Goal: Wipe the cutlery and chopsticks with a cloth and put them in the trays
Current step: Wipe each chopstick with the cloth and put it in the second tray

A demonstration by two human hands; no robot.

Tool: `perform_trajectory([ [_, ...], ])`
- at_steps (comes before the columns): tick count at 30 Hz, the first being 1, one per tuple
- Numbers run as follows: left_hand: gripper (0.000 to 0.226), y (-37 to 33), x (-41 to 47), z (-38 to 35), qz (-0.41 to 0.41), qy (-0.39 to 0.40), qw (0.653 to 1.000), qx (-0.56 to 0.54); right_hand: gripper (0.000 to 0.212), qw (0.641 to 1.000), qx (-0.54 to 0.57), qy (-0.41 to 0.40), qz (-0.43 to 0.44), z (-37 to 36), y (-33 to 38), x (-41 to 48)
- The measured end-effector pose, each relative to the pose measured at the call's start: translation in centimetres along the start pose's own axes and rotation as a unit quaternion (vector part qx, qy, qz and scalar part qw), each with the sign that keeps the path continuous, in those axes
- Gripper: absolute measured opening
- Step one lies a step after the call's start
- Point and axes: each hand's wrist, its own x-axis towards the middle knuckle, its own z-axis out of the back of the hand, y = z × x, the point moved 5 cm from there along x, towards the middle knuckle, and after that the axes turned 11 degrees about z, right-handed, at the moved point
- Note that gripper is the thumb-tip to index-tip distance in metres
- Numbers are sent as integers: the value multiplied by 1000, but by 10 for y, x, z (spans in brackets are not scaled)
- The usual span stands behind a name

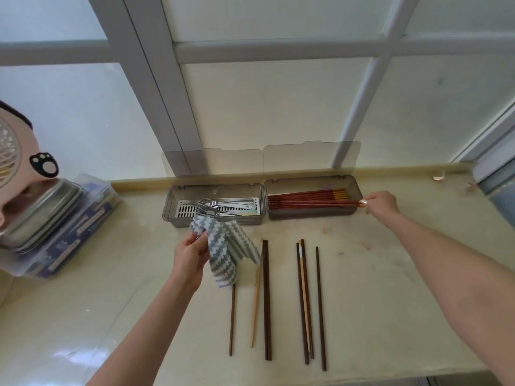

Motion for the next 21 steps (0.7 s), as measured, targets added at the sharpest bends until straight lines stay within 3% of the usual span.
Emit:
perform_trajectory([
  [3,21,4,0,7,0,-15,1000,-2,19,998,47,41,12,-11,15,10],
  [5,21,7,-1,10,0,-21,1000,-6,41,995,99,27,9,-21,24,14],
  [8,20,11,-2,18,1,-31,999,-12,52,997,-17,-6,77,-32,36,16],
  [14,20,14,-7,35,2,-36,999,9,28,962,-177,-3,206,-58,44,-9],
  [17,22,11,-16,35,-18,-32,999,35,25,957,-107,-85,254,-69,60,-48],
  [21,24,7,-21,36,-25,-26,999,8,22,922,3,12,387,-119,101,-120],
])
